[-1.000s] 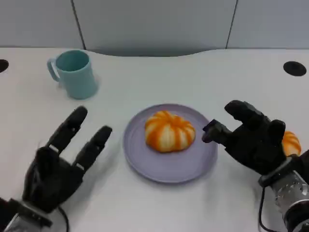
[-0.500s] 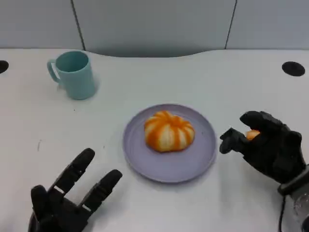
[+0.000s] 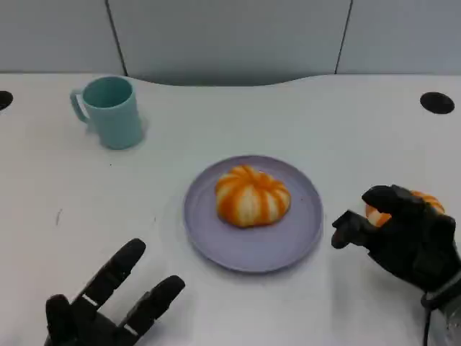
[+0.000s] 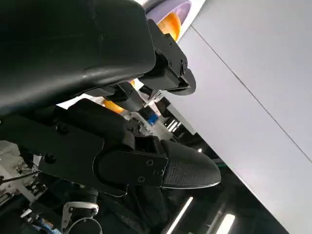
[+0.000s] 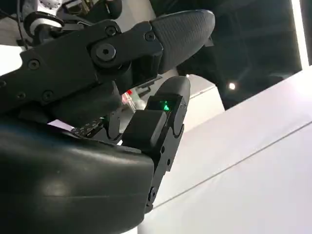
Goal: Grasp the bread from the table and place it into the plate.
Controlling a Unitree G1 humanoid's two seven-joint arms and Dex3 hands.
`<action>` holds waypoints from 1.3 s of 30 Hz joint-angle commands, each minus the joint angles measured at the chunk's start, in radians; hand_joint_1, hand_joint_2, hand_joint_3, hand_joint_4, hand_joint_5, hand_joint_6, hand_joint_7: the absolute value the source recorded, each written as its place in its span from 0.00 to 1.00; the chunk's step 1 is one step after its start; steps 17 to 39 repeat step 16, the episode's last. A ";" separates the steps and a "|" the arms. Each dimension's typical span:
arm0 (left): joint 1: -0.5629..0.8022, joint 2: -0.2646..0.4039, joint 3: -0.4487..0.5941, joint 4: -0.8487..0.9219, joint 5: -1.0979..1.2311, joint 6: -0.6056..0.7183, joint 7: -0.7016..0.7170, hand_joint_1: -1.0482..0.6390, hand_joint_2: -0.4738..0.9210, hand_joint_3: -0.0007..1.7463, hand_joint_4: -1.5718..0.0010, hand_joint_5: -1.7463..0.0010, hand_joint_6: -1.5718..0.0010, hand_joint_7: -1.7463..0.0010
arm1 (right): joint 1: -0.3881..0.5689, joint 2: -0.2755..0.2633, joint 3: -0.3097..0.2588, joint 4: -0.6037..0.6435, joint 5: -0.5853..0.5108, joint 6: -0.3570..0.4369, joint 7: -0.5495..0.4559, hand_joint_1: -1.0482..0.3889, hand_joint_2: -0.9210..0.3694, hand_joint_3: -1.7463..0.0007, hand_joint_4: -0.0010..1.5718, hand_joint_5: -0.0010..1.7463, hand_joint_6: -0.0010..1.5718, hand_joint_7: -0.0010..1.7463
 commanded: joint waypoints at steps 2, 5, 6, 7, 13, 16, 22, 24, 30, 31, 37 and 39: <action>0.002 0.010 0.021 0.050 0.004 -0.024 -0.007 0.03 1.00 0.14 0.80 0.60 0.67 0.99 | 0.024 -0.001 0.002 0.004 0.004 0.013 0.003 0.36 0.01 0.97 0.49 0.53 0.69 0.01; -0.016 0.005 0.038 0.109 0.014 -0.114 -0.043 0.03 1.00 0.17 0.80 0.58 0.68 0.99 | 0.017 -0.002 0.008 0.061 -0.026 -0.033 -0.037 0.41 0.01 0.98 0.51 0.55 0.69 0.01; -0.030 0.006 0.045 0.143 0.010 -0.133 -0.066 0.04 1.00 0.18 0.80 0.58 0.68 0.99 | 0.016 0.002 0.009 0.082 -0.034 -0.071 -0.044 0.41 0.01 0.98 0.51 0.56 0.69 0.01; -0.049 0.011 0.053 0.185 0.005 -0.145 -0.097 0.04 1.00 0.18 0.80 0.58 0.68 1.00 | 0.016 0.008 0.006 0.099 -0.038 -0.101 -0.050 0.42 0.00 0.98 0.51 0.58 0.69 0.01; -0.066 -0.020 0.110 0.300 0.007 -0.256 -0.149 0.05 1.00 0.28 0.73 0.63 0.66 0.99 | 0.025 0.067 -0.054 0.140 -0.009 -0.282 -0.046 0.43 0.01 1.00 0.58 0.57 0.74 0.02; -0.047 -0.035 0.123 0.304 0.007 -0.283 -0.159 0.05 1.00 0.30 0.72 0.64 0.65 0.99 | 0.022 0.094 -0.091 0.154 0.016 -0.365 0.001 0.42 0.01 1.00 0.59 0.58 0.75 0.02; -0.047 -0.035 0.123 0.304 0.007 -0.283 -0.159 0.05 1.00 0.30 0.72 0.64 0.65 0.99 | 0.022 0.094 -0.091 0.154 0.016 -0.365 0.001 0.42 0.01 1.00 0.59 0.58 0.75 0.02; -0.047 -0.035 0.123 0.304 0.007 -0.283 -0.159 0.05 1.00 0.30 0.72 0.64 0.65 0.99 | 0.022 0.094 -0.091 0.154 0.016 -0.365 0.001 0.42 0.01 1.00 0.59 0.58 0.75 0.02; -0.047 -0.035 0.123 0.304 0.007 -0.283 -0.159 0.05 1.00 0.30 0.72 0.64 0.65 0.99 | 0.022 0.094 -0.091 0.154 0.016 -0.365 0.001 0.42 0.01 1.00 0.59 0.58 0.75 0.02; -0.047 -0.035 0.123 0.304 0.007 -0.283 -0.159 0.05 1.00 0.30 0.72 0.64 0.65 0.99 | 0.022 0.094 -0.091 0.154 0.016 -0.365 0.001 0.42 0.01 1.00 0.59 0.58 0.75 0.02; -0.047 -0.035 0.123 0.304 0.007 -0.283 -0.159 0.05 1.00 0.30 0.72 0.64 0.65 0.99 | 0.022 0.094 -0.091 0.154 0.016 -0.365 0.001 0.42 0.01 1.00 0.59 0.58 0.75 0.02; -0.047 -0.035 0.123 0.304 0.007 -0.283 -0.159 0.05 1.00 0.30 0.72 0.64 0.65 0.99 | 0.022 0.094 -0.091 0.154 0.016 -0.365 0.001 0.42 0.01 1.00 0.59 0.58 0.75 0.02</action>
